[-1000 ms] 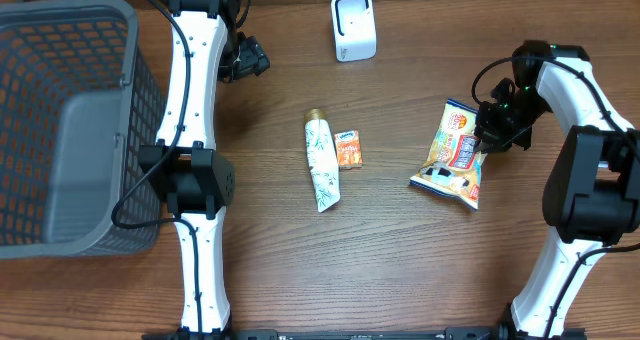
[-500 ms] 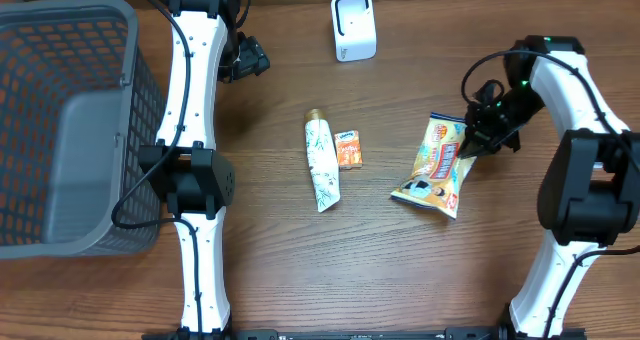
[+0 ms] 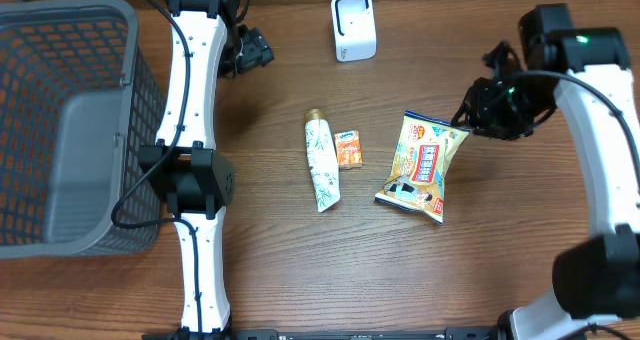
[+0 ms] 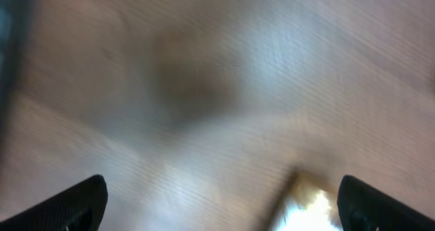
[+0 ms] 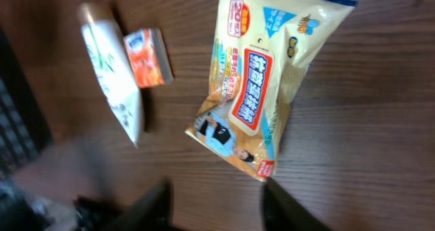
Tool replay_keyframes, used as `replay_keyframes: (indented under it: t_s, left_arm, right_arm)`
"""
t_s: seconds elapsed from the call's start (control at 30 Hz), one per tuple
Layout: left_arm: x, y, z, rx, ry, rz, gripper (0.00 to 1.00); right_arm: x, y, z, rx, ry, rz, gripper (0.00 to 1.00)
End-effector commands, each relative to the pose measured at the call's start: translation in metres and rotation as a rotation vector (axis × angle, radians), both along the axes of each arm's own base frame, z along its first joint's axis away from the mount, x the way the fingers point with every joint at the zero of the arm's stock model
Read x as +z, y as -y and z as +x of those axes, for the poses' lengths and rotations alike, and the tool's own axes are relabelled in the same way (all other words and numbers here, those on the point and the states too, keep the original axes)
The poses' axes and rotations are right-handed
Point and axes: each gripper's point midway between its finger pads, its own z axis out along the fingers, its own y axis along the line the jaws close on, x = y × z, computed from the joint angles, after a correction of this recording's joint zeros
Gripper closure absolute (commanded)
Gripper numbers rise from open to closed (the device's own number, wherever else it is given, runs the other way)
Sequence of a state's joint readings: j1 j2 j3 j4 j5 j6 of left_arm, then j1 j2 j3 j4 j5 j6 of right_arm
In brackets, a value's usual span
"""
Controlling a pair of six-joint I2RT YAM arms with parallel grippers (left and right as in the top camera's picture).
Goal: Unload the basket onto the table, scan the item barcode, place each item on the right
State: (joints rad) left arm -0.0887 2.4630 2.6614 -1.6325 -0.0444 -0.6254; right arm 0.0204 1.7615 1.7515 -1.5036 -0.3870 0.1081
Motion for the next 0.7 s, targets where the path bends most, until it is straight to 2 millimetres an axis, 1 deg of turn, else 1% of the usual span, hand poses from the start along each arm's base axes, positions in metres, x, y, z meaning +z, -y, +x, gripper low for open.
replay_keyframes:
  t_s: [0.0, 0.07, 0.13, 0.17, 0.27, 0.3, 0.33, 0.37, 0.4, 0.43, 0.47, 0.53, 0.57, 0.6, 0.63, 0.67]
  left_arm:
    - [0.024, 0.060, -0.021, -0.074, -0.044, -0.358, 0.00]
    - [0.029, 0.088, -0.028, -0.136, -0.066, -0.489, 0.00]
    - [0.033, 0.127, -0.040, -0.264, -0.090, -0.592, 0.00]
    - [0.033, 0.142, -0.047, -0.332, -0.096, -0.614, 0.00]
    - [0.025, 0.202, -0.081, -0.611, -0.131, -0.619, 0.00]
    - [0.020, 0.214, -0.091, -0.657, -0.149, -0.596, 0.00]
    - [0.013, 0.226, -0.102, -0.699, -0.176, -0.548, 0.00]
    - [0.006, 0.233, -0.110, -0.726, -0.195, -0.492, 0.00]
    - [-0.005, 0.240, -0.121, -0.744, -0.223, -0.405, 0.00]
    - [-0.011, 0.244, -0.127, -0.744, -0.235, -0.343, 0.00]
    - [-0.018, 0.249, -0.132, -0.736, -0.242, -0.282, 0.00]
    - [-0.031, 0.272, -0.147, -0.766, -0.236, -0.199, 0.00]
    - [-0.033, 0.280, -0.152, -0.790, -0.229, -0.193, 0.00]
    - [-0.039, 0.302, -0.161, -0.845, -0.203, -0.193, 0.00]
    - [-0.043, 0.316, -0.167, -0.878, -0.184, -0.196, 0.00]
    - [-0.046, 0.325, -0.171, -0.901, -0.170, -0.190, 0.00]
  right_arm:
    - [0.012, 0.007, 0.000, -0.033, 0.031, -0.030, 0.36]
    - [0.012, 0.007, -0.001, -0.052, 0.023, -0.028, 0.35]
    - [0.012, 0.006, 0.001, -0.073, 0.021, -0.025, 0.35]
    - [0.013, 0.007, 0.001, -0.074, 0.025, -0.025, 0.35]
    - [0.016, 0.011, 0.002, -0.091, 0.041, -0.035, 0.36]
    - [0.017, 0.017, 0.002, -0.105, 0.047, -0.050, 0.36]
    - [0.020, 0.027, 0.002, -0.134, 0.058, -0.078, 0.35]
    - [0.022, 0.035, 0.002, -0.159, 0.063, -0.099, 0.35]
    - [0.025, 0.050, 0.001, -0.203, 0.075, -0.135, 0.34]
    - [0.027, 0.059, 0.001, -0.226, 0.083, -0.149, 0.33]
    - [0.030, 0.070, 0.000, -0.256, 0.091, -0.162, 0.00]
    - [0.034, 0.096, -0.002, -0.331, 0.100, -0.171, 0.00]
    - [0.035, 0.104, -0.003, -0.355, 0.100, -0.172, 0.00]
    - [0.035, 0.118, -0.005, -0.397, 0.096, -0.174, 0.00]
    - [0.035, 0.128, -0.006, -0.426, 0.093, -0.172, 0.00]
    - [0.035, 0.134, -0.007, -0.447, 0.093, -0.169, 0.00]
